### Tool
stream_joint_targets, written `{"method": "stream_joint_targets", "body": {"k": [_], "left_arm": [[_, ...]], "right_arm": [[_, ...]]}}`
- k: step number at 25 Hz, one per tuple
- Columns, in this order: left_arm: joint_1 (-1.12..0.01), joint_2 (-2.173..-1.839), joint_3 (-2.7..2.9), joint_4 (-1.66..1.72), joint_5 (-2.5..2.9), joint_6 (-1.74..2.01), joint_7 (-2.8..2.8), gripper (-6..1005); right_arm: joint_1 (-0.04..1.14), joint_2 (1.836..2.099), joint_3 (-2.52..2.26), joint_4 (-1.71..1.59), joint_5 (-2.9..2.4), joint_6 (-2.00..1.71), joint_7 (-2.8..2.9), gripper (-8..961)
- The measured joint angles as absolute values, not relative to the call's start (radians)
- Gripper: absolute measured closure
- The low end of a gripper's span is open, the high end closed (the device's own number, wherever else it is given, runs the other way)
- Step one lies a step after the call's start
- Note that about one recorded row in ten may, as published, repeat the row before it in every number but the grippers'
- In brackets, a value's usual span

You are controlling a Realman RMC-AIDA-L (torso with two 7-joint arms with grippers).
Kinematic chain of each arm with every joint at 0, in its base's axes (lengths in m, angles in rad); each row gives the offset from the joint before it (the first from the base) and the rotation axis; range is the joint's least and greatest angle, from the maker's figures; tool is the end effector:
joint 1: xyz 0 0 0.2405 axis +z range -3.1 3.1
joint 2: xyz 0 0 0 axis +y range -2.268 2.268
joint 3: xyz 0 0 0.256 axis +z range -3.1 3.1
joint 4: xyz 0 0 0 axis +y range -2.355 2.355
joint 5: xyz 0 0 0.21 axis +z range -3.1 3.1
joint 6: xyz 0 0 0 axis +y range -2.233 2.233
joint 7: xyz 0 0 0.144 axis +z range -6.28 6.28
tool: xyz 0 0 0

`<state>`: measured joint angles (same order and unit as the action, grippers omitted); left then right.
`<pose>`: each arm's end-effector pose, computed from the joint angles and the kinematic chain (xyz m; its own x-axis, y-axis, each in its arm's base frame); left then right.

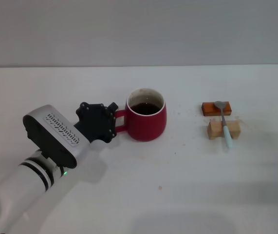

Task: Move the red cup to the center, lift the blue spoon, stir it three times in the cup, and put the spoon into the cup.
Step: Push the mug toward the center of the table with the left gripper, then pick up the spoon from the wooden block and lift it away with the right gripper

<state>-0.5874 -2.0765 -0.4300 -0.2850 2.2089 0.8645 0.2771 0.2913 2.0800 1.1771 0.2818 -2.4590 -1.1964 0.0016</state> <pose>-0.2672 0.3481 -0.1013 0.9624 -0.0899 0.2563 0.1683 -0.5436 -0.8223 0.3512 0.3059 0.0171 0.7447 0.1181 -0.6569 -0.6663 0.0738 -0.7421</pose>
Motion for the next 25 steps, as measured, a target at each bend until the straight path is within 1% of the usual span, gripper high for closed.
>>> {"method": "stream_joint_targets", "body": {"k": [10, 11, 14, 15, 19, 25], "left_arm": [[-0.563, -2.077, -0.503, -0.302, 2.201, 0.871, 0.276, 949], [-0.537, -2.074, -0.637, -0.3, 2.199, 0.882, 0.275, 948], [-0.52, -2.072, -0.725, -0.3, 2.198, 0.892, 0.272, 947], [-0.498, -2.067, -0.853, -0.292, 2.198, 0.903, 0.254, 947], [-0.467, -2.063, -1.025, -0.263, 2.199, 0.929, 0.186, 946], [-0.447, -2.061, -1.076, -0.215, 2.199, 0.985, 0.076, 943]], "right_arm": [[0.291, 2.08, 1.174, 0.282, -2.459, -1.196, 0.002, 287], [0.291, 2.08, 1.173, 0.282, -2.459, -1.196, 0.002, 287], [0.29, 2.08, 1.172, 0.282, -2.459, -1.196, 0.002, 287], [0.289, 2.08, 1.172, 0.282, -2.459, -1.196, 0.002, 287], [0.287, 2.08, 1.172, 0.281, -2.459, -1.193, 0.002, 288], [0.275, 2.084, 1.171, 0.286, -2.459, -1.188, 0.002, 288]]}}
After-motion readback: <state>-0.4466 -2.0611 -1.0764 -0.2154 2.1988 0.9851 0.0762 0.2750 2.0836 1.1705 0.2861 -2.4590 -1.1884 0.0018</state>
